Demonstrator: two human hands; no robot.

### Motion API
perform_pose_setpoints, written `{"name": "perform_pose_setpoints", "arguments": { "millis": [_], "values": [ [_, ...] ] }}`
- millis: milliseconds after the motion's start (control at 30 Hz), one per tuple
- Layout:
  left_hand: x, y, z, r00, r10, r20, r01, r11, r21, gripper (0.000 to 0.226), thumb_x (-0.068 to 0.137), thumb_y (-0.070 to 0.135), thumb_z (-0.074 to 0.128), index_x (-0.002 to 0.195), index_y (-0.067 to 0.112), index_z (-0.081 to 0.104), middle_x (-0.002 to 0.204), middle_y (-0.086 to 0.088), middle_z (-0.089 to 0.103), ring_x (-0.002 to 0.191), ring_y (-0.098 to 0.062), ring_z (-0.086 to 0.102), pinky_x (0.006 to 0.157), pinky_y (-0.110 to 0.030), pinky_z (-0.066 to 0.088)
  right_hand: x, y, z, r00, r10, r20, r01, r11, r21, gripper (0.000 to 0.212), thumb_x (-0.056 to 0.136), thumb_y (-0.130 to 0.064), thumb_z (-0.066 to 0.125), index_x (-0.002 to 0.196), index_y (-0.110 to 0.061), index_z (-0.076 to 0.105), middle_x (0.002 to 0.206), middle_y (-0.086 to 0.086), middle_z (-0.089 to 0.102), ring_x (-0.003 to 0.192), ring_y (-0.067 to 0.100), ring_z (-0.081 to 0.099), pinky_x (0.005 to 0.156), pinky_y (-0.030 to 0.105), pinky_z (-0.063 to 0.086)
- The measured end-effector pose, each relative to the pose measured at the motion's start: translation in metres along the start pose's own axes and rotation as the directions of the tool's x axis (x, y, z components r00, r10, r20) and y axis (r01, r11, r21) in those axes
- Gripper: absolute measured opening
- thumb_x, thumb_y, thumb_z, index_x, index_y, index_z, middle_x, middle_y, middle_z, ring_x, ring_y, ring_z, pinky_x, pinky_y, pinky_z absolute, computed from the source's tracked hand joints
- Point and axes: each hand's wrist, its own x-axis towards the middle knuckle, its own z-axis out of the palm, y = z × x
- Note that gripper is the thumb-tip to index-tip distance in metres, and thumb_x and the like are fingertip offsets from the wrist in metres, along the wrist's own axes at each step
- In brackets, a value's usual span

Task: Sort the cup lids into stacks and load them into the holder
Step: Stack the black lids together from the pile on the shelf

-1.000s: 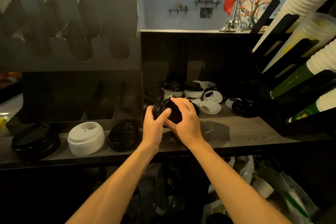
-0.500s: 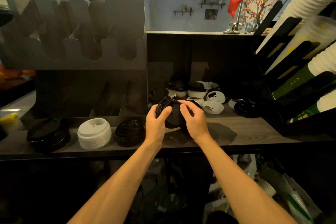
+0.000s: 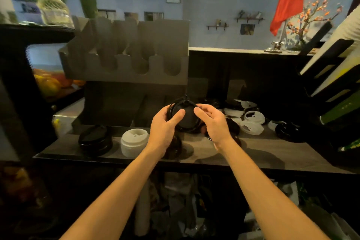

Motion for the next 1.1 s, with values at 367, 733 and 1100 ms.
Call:
{"name": "perform_pose_setpoints", "arguments": {
  "millis": [367,733,1100],
  "values": [
    [-0.004,0.024,-0.158,0.909,0.174,-0.378,-0.033,0.935,0.352,0.040,0.092,0.039,0.074,0.124,0.018,0.067,0.110,0.006,0.069,0.104,-0.009,0.066,0.084,-0.021,0.054,0.005,-0.009,0.166,0.989,0.007,0.148,-0.003,1.000,-0.024,0.006,0.098,-0.036,0.063,0.098,-0.037,0.070,0.088,-0.022,0.073,0.090,-0.001,0.070,0.082,0.030,0.061],
    [0.006,0.003,-0.244,0.872,0.000,-0.489,0.283,0.816,0.505,0.049,0.091,0.061,0.063,0.125,0.027,0.071,0.116,0.009,0.069,0.109,-0.012,0.062,0.099,-0.042,0.053,0.029,0.005,0.246,0.945,0.192,0.263,-0.103,0.943,-0.315,0.038,0.092,-0.056,0.064,0.107,-0.024,0.076,0.099,-0.005,0.074,0.097,0.011,0.067,0.090,0.036,0.057],
    [0.016,-0.021,-0.254,0.851,-0.161,-0.499,0.357,0.875,0.327,0.044,0.094,0.050,0.065,0.125,0.020,0.068,0.114,0.003,0.069,0.107,-0.016,0.064,0.101,-0.044,0.053,0.037,0.019,0.266,0.945,0.248,0.214,-0.076,0.801,-0.594,0.044,0.097,-0.056,0.055,0.080,-0.021,0.074,0.072,0.000,0.069,0.071,0.013,0.065,0.066,0.028,0.049]
  ]
}}
